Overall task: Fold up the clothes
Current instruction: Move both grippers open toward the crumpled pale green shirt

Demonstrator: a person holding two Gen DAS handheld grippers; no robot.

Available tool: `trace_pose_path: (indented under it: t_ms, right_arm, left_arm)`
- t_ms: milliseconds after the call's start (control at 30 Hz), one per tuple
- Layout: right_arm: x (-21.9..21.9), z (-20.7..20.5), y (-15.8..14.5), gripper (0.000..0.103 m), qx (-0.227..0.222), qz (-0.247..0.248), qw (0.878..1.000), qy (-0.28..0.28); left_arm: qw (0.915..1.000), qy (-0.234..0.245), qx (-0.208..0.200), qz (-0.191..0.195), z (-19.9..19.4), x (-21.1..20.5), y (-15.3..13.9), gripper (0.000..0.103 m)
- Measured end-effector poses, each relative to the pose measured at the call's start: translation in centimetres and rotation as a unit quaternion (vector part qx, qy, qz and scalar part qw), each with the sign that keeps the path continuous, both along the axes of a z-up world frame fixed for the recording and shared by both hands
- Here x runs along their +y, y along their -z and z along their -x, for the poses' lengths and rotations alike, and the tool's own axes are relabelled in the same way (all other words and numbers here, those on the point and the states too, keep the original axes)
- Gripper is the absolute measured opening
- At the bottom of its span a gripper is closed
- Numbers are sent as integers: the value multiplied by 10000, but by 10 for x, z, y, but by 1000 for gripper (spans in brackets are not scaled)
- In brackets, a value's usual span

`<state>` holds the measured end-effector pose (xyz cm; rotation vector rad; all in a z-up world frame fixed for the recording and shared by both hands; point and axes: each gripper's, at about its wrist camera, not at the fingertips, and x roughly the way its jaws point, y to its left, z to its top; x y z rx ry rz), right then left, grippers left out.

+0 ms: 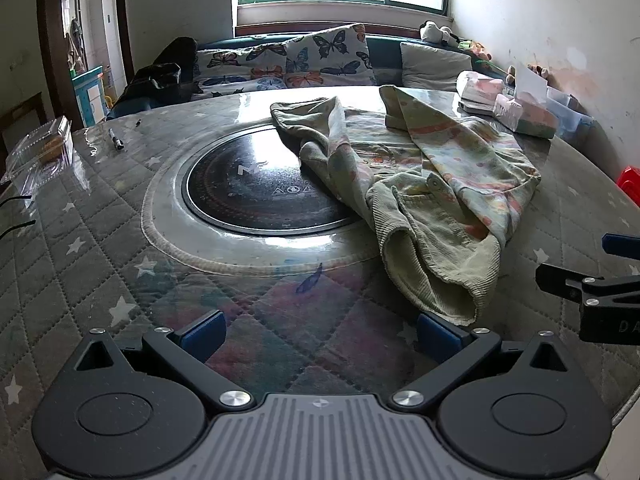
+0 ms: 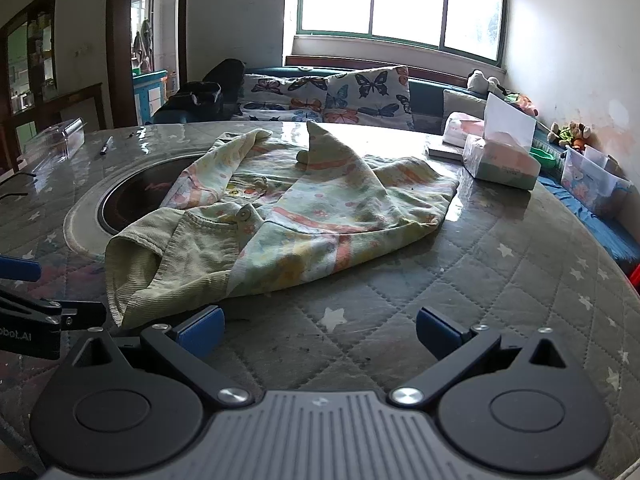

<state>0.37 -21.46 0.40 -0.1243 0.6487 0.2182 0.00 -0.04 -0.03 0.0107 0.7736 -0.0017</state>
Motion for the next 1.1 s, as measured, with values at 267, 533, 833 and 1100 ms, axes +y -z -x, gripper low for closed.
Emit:
trace_pose_path:
  t_ms: [267,533,833,1100]
  right_arm:
    - [4,1,1,103,-13,50,10000,29]
    - [3,-5,1,103,35,44,10000,-64]
    - [4,-18,-1,103,24,80,9999,-132]
    - [5,-40,-7,103,-36,169,9996,-203]
  left_arm:
    - [10000,-23,3,38,0,-4,3,103]
    - [10000,24,3,-22,-7,-1,-4,103]
    - [10000,30,-29,-78,-17,4,-11,103]
    - [9996,-41,-205,-192,-37,12,-26,103]
